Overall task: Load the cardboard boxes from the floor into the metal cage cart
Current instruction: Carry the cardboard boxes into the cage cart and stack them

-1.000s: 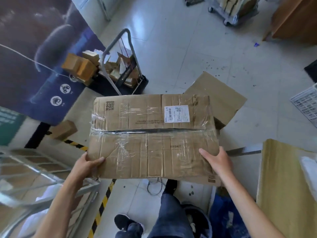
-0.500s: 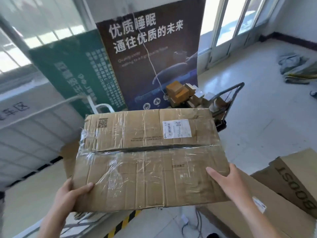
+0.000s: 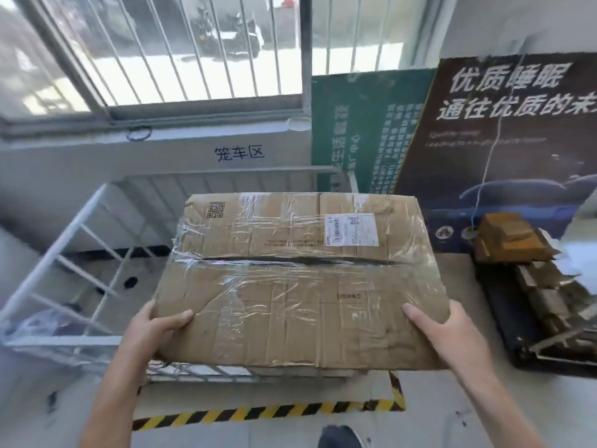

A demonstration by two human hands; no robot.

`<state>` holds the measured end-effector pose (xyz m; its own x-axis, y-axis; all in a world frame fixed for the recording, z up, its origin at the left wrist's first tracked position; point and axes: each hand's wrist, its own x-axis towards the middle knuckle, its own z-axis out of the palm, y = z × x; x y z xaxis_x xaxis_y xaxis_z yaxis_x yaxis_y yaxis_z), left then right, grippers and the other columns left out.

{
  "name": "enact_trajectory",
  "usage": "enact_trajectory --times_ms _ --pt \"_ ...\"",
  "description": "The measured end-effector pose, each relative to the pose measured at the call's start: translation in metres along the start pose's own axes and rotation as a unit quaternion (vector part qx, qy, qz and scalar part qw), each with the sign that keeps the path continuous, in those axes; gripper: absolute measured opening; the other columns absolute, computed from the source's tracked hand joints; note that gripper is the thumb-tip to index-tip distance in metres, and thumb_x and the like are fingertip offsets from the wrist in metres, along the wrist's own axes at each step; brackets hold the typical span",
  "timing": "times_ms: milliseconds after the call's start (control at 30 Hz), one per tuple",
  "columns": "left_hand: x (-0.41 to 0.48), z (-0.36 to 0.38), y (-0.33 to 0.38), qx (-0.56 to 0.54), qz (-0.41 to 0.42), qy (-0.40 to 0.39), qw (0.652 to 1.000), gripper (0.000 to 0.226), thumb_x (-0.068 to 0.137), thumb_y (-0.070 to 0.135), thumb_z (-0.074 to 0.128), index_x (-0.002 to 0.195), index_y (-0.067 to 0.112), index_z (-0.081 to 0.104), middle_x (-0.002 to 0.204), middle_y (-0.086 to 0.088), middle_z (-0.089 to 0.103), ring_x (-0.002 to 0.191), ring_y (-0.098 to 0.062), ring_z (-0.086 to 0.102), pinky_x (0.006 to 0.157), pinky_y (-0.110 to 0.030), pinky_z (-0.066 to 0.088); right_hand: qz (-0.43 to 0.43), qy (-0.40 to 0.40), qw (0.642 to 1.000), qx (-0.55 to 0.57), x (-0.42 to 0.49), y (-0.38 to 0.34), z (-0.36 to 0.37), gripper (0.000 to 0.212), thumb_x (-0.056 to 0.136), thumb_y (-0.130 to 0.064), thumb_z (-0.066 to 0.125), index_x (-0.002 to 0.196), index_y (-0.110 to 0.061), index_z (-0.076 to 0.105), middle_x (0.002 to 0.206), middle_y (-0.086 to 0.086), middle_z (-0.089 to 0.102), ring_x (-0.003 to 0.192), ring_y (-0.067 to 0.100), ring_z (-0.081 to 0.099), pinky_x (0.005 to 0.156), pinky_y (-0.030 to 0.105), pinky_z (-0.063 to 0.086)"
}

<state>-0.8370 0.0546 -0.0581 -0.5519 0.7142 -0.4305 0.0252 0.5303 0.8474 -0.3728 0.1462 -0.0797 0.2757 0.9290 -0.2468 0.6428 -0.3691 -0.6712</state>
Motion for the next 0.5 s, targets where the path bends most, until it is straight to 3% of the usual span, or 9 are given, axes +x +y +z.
enact_trajectory --times_ms 133,300,500 --pt "0.032 -0.035 0.006 -0.011 -0.009 0.042 0.999 0.066 0.058 0.033 0.089 0.117 0.02 0.061 0.107 -0.004 0.07 0.095 -0.026 0.065 0.066 -0.038 0.047 -0.031 -0.033 0.999 -0.017 0.036 -0.053 0.046 0.063 0.066 -0.084 0.063 0.1 -0.033 0.052 0.083 -0.024 0.056 0.077 0.015 0.057 0.068 0.035 0.041" --pt "0.075 -0.069 0.014 -0.018 -0.031 0.093 0.995 0.082 0.043 0.035 0.09 0.118 0.02 0.06 0.104 -0.001 0.068 0.092 -0.023 0.064 0.065 -0.037 0.047 -0.064 -0.088 0.994 -0.014 0.083 -0.113 0.109 0.07 0.066 -0.081 0.066 0.11 -0.028 0.055 0.094 -0.008 0.065 0.089 0.024 0.061 0.077 0.039 0.046" --pt "0.144 -0.122 0.008 -0.035 -0.071 0.139 0.987 0.08 0.038 0.047 0.089 0.111 0.024 0.067 0.106 -0.004 0.074 0.097 -0.031 0.069 0.085 -0.054 0.056 -0.076 -0.142 0.987 -0.025 0.114 -0.184 0.179 0.072 0.066 -0.084 0.063 0.111 -0.029 0.052 0.1 -0.007 0.065 0.094 0.024 0.063 0.079 0.042 0.051"
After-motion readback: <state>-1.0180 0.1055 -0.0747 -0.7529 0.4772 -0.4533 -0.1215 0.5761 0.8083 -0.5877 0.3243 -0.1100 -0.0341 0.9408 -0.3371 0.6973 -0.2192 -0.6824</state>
